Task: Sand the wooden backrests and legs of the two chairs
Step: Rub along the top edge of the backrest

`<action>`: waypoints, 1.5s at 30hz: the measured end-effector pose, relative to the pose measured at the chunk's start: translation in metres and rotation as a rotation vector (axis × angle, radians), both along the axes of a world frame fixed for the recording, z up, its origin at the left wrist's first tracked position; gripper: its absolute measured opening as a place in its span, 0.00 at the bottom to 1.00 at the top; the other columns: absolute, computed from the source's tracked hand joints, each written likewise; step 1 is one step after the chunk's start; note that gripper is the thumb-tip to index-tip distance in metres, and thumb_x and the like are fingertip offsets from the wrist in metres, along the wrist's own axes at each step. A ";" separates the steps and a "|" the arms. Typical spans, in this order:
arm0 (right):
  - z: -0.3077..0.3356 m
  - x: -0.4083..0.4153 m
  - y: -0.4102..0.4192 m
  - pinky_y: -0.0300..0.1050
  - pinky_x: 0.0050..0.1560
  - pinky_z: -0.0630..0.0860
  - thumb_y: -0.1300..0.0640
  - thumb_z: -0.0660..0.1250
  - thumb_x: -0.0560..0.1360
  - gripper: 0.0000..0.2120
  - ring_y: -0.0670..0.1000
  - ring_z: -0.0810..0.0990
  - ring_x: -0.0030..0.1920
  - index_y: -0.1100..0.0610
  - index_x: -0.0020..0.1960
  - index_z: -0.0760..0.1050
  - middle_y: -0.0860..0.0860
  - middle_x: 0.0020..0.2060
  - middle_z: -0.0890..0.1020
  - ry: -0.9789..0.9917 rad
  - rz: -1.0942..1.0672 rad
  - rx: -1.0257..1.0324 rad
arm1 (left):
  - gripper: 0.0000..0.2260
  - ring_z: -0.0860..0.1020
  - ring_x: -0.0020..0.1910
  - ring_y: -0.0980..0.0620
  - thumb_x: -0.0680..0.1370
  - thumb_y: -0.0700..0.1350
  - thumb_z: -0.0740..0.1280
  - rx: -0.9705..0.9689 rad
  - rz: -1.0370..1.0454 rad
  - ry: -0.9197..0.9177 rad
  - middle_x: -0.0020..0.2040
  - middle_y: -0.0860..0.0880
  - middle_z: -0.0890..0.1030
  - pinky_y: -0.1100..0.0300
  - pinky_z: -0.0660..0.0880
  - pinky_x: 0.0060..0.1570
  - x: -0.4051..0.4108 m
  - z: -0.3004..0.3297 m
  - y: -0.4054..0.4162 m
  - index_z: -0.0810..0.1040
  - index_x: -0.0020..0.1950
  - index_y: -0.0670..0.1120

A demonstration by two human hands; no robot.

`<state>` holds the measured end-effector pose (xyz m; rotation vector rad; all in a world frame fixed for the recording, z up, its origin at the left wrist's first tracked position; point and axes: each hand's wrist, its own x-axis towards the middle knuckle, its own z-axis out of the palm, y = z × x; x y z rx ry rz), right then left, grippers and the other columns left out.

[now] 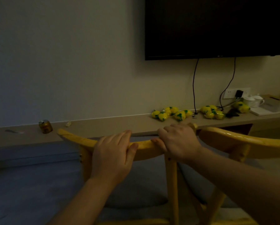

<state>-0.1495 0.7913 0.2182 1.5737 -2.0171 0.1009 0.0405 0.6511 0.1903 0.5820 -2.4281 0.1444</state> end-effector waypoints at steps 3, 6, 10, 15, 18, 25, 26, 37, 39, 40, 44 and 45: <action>-0.010 0.004 -0.003 0.50 0.34 0.71 0.40 0.51 0.82 0.25 0.59 0.78 0.34 0.54 0.39 0.77 0.53 0.32 0.79 -0.006 0.019 -0.170 | 0.24 0.82 0.54 0.44 0.83 0.58 0.54 -0.018 0.013 0.020 0.58 0.48 0.85 0.49 0.74 0.51 -0.002 -0.002 0.000 0.81 0.66 0.46; -0.007 -0.010 0.007 0.51 0.31 0.74 0.40 0.53 0.81 0.23 0.59 0.78 0.35 0.57 0.47 0.78 0.55 0.40 0.80 -0.055 0.119 -0.173 | 0.23 0.82 0.52 0.44 0.83 0.57 0.54 -0.039 0.011 0.048 0.56 0.49 0.85 0.49 0.73 0.50 -0.003 -0.004 -0.001 0.82 0.64 0.46; 0.002 -0.029 0.019 0.52 0.41 0.73 0.41 0.51 0.82 0.24 0.59 0.78 0.42 0.58 0.50 0.77 0.56 0.46 0.79 -0.112 0.141 -0.151 | 0.24 0.82 0.50 0.44 0.84 0.59 0.52 -0.043 0.018 0.082 0.53 0.49 0.85 0.49 0.73 0.49 -0.004 -0.008 -0.003 0.83 0.62 0.47; -0.008 -0.012 0.008 0.52 0.37 0.73 0.42 0.54 0.81 0.21 0.58 0.78 0.37 0.54 0.40 0.75 0.53 0.35 0.78 -0.026 0.089 -0.195 | 0.24 0.81 0.47 0.44 0.84 0.59 0.51 -0.077 0.026 0.109 0.50 0.50 0.85 0.49 0.70 0.47 -0.007 -0.010 -0.003 0.83 0.60 0.48; -0.020 0.019 -0.019 0.50 0.36 0.70 0.38 0.53 0.82 0.21 0.56 0.77 0.35 0.51 0.44 0.75 0.51 0.36 0.78 0.035 0.109 -0.174 | 0.20 0.81 0.46 0.44 0.83 0.57 0.56 -0.081 0.024 0.106 0.49 0.49 0.85 0.50 0.70 0.46 -0.006 -0.011 -0.004 0.83 0.59 0.47; -0.012 -0.007 -0.002 0.49 0.35 0.72 0.38 0.53 0.81 0.23 0.57 0.78 0.35 0.53 0.44 0.76 0.52 0.36 0.78 0.125 0.142 -0.086 | 0.25 0.81 0.48 0.45 0.85 0.59 0.50 -0.055 -0.031 0.127 0.51 0.50 0.85 0.50 0.73 0.47 -0.004 -0.011 -0.005 0.83 0.61 0.48; -0.009 -0.014 0.003 0.49 0.36 0.72 0.38 0.51 0.81 0.24 0.57 0.78 0.35 0.53 0.43 0.76 0.52 0.36 0.78 0.121 0.113 -0.083 | 0.26 0.81 0.48 0.45 0.85 0.59 0.49 -0.054 -0.034 0.135 0.51 0.50 0.85 0.50 0.72 0.47 -0.005 -0.012 -0.006 0.83 0.61 0.48; -0.016 0.024 -0.022 0.50 0.36 0.71 0.38 0.50 0.82 0.27 0.58 0.79 0.35 0.54 0.38 0.77 0.53 0.33 0.80 -0.017 0.068 -0.256 | 0.23 0.78 0.42 0.46 0.86 0.57 0.50 -0.136 -0.015 0.213 0.45 0.50 0.83 0.53 0.65 0.43 -0.011 -0.019 -0.010 0.83 0.55 0.49; -0.015 0.014 -0.015 0.50 0.33 0.73 0.38 0.50 0.82 0.27 0.59 0.79 0.34 0.55 0.39 0.76 0.54 0.33 0.80 0.014 0.104 -0.236 | 0.23 0.78 0.42 0.46 0.86 0.57 0.50 -0.133 -0.033 0.209 0.45 0.50 0.83 0.52 0.67 0.43 -0.009 -0.019 -0.011 0.83 0.55 0.49; -0.014 0.007 -0.011 0.50 0.32 0.74 0.38 0.50 0.82 0.27 0.59 0.79 0.34 0.55 0.39 0.76 0.54 0.34 0.80 0.021 0.106 -0.224 | 0.23 0.78 0.43 0.45 0.86 0.56 0.50 -0.132 -0.039 0.213 0.45 0.50 0.83 0.51 0.68 0.43 -0.008 -0.018 -0.011 0.83 0.55 0.48; -0.006 -0.019 0.003 0.46 0.33 0.64 0.39 0.48 0.81 0.28 0.59 0.79 0.34 0.54 0.37 0.76 0.53 0.32 0.80 0.056 0.042 -0.214 | 0.23 0.78 0.41 0.44 0.85 0.56 0.50 -0.135 -0.023 0.238 0.43 0.49 0.82 0.50 0.69 0.42 -0.010 -0.018 -0.010 0.83 0.52 0.49; -0.005 -0.023 0.004 0.47 0.35 0.63 0.39 0.47 0.81 0.29 0.59 0.79 0.35 0.54 0.37 0.76 0.53 0.32 0.79 0.043 0.023 -0.225 | 0.23 0.78 0.41 0.44 0.85 0.56 0.50 -0.141 -0.017 0.241 0.42 0.49 0.82 0.50 0.68 0.42 -0.010 -0.019 -0.010 0.83 0.51 0.49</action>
